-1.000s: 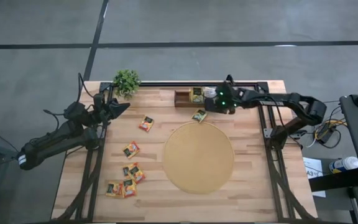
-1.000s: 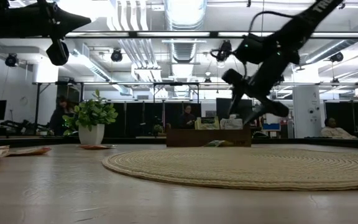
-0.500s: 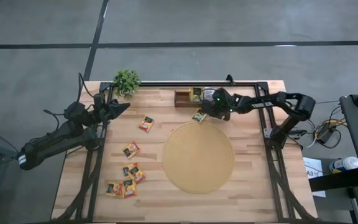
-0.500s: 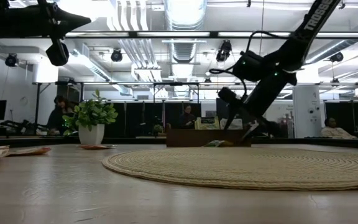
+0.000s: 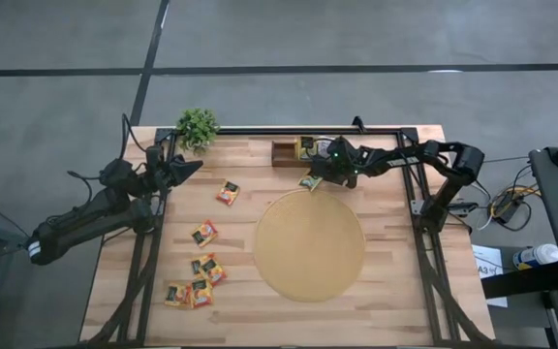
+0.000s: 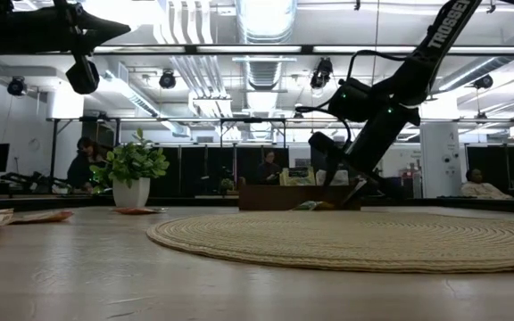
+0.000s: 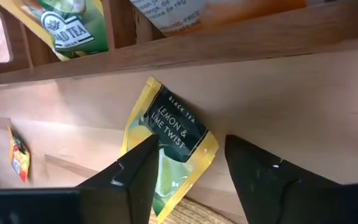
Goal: Pick & Place Tea
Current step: Put the yellow tea bag into the middle section of the wooden organizer
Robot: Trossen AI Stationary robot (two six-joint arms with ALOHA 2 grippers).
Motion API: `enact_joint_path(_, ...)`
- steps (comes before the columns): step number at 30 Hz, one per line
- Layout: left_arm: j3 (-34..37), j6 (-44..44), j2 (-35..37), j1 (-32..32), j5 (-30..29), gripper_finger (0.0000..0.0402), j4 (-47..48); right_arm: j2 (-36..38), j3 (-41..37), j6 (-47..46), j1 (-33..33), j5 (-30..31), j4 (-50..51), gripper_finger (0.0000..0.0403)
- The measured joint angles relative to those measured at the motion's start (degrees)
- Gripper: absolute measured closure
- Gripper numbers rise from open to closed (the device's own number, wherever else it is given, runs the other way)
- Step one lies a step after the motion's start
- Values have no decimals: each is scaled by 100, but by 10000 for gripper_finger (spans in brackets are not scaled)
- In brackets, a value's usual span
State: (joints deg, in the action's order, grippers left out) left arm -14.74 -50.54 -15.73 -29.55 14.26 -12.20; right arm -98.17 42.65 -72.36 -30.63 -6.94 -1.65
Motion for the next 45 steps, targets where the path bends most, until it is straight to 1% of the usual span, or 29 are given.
enact_joint_path(15,0,102,2,-1,-24,401,-1,-163,4,28,-2,110,-4,312)
enact_joint_path(22,0,105,0,0,-24,401,-27,-174,0,205,-6,84,11,385)
enact_joint_path(23,0,105,1,0,-24,401,-27,-165,-2,295,-9,49,9,389)
enact_joint_path(27,0,107,1,0,-24,401,-25,-82,-7,777,-13,-206,9,394)
enact_joint_path(31,0,109,2,-1,-24,401,-25,146,-15,1243,11,-590,45,394)
enact_joint_path(36,0,109,1,-1,-26,401,-25,588,-13,2132,-11,-599,-10,394)
enact_joint_path(42,0,109,0,-1,-43,401,-23,1018,101,3791,-61,-638,-35,395)
enact_joint_path(45,0,109,0,1,-45,401,-23,1094,241,4331,-164,-667,-52,395)
